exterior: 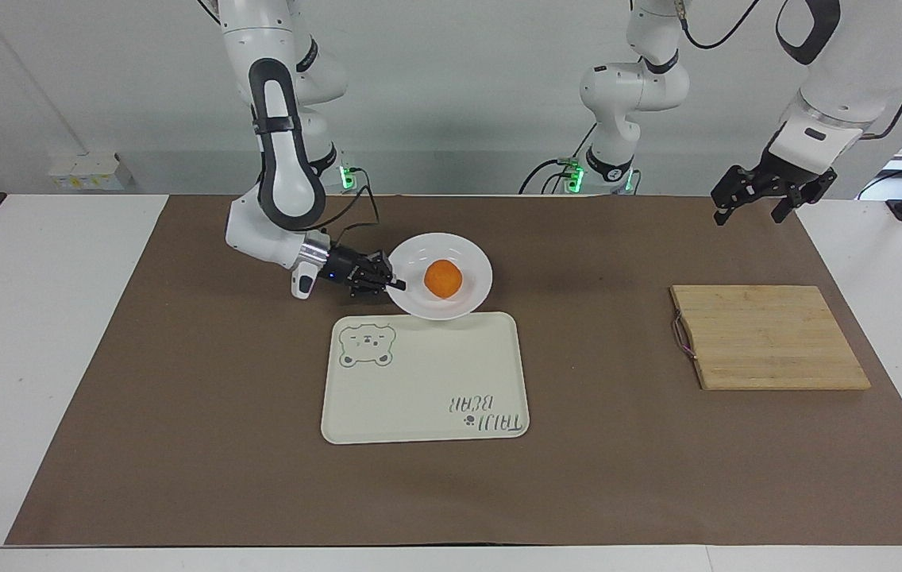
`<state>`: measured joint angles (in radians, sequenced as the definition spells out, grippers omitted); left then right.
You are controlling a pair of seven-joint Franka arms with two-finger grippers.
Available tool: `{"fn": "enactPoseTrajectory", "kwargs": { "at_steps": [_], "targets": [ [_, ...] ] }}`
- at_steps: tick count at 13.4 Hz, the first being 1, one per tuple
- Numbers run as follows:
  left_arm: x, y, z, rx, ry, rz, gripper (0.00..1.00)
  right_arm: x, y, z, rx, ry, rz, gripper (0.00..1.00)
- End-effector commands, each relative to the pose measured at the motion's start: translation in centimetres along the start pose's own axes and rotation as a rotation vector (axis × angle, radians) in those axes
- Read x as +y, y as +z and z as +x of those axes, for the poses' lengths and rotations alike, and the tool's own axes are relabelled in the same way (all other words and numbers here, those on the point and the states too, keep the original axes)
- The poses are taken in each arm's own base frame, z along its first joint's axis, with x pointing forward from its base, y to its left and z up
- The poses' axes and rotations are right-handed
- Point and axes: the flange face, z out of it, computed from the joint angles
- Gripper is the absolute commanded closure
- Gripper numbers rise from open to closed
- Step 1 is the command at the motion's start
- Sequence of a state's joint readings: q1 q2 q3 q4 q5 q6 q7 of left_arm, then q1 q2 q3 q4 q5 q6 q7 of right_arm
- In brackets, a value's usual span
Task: Place orange and plate with both arms
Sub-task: 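Push the white plate with the right gripper onto the cream tray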
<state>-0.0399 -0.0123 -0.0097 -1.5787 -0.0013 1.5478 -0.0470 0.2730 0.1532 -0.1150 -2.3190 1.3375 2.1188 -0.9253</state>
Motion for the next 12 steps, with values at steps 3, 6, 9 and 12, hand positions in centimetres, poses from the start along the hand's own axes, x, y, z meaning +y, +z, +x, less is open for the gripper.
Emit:
{"fn": "enactPoseTrajectory", "kwargs": {
  "at_steps": [3,6,9,12],
  "targets": [
    [-1.0,0.0,-0.5,-0.009,-0.029,0.021,0.00,-0.9,-1.3,7.2,0.043,0.087,0.044,1.00],
    [-0.8,0.0,-0.5,-0.009,-0.026,0.021,0.00,-0.6,-3.3,11.1,0.020,0.097,-0.008,1.00],
    [-0.9,0.0,-0.5,-0.009,-0.028,0.021,0.00,2.0,-3.3,14.2,0.023,0.124,-0.018,1.00],
    [-0.8,0.0,-0.5,-0.009,-0.026,0.021,0.00,3.9,-1.5,14.5,0.008,0.132,-0.037,1.00]
  ]
}}
